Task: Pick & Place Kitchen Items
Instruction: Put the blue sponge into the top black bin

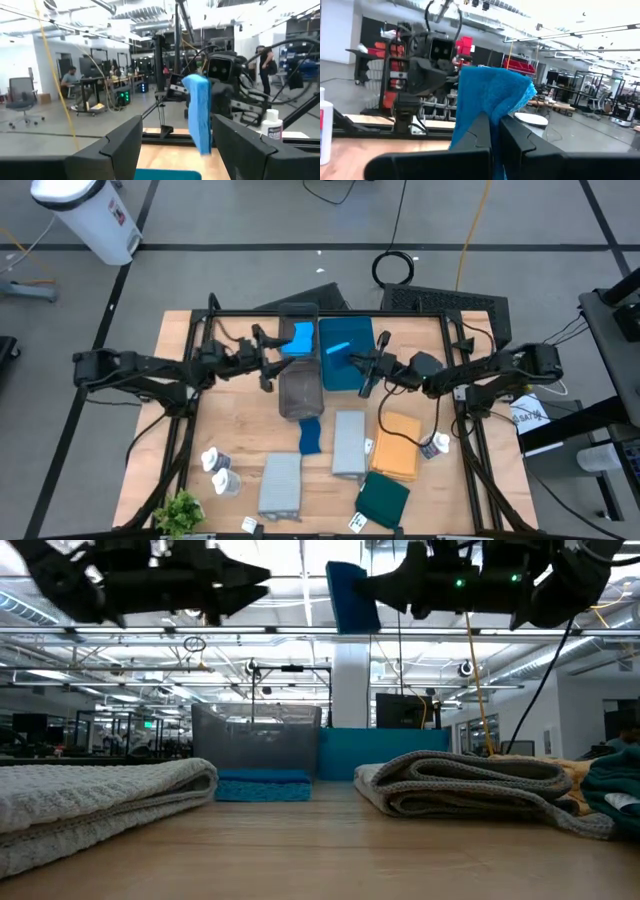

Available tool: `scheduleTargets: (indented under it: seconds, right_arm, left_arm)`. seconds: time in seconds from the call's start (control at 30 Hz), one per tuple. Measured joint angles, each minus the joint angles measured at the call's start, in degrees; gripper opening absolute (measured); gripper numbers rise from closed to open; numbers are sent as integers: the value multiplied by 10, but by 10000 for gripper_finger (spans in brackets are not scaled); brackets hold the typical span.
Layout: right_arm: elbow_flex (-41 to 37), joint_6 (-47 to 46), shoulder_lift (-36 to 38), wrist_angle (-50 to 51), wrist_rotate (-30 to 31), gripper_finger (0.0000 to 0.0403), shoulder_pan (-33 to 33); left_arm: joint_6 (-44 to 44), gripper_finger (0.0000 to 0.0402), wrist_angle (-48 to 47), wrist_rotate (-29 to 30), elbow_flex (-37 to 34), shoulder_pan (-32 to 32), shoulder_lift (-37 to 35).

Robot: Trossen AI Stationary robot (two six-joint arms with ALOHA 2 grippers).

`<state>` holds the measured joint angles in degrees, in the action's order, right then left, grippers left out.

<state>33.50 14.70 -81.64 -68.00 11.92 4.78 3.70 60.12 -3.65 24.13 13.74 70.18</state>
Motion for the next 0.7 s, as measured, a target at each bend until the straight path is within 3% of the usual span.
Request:
scheduleTargets:
  seconds: [0.3,0.7]
  right_arm:
    - [44,30,-55,-17,2,0,0]
    - [63,8,-57,-63,-3,0,-6]
  left_arm:
    - [-53,246,-60,-44,132,-10,131]
    - [-23,246,-61,-39,157,-18,163]
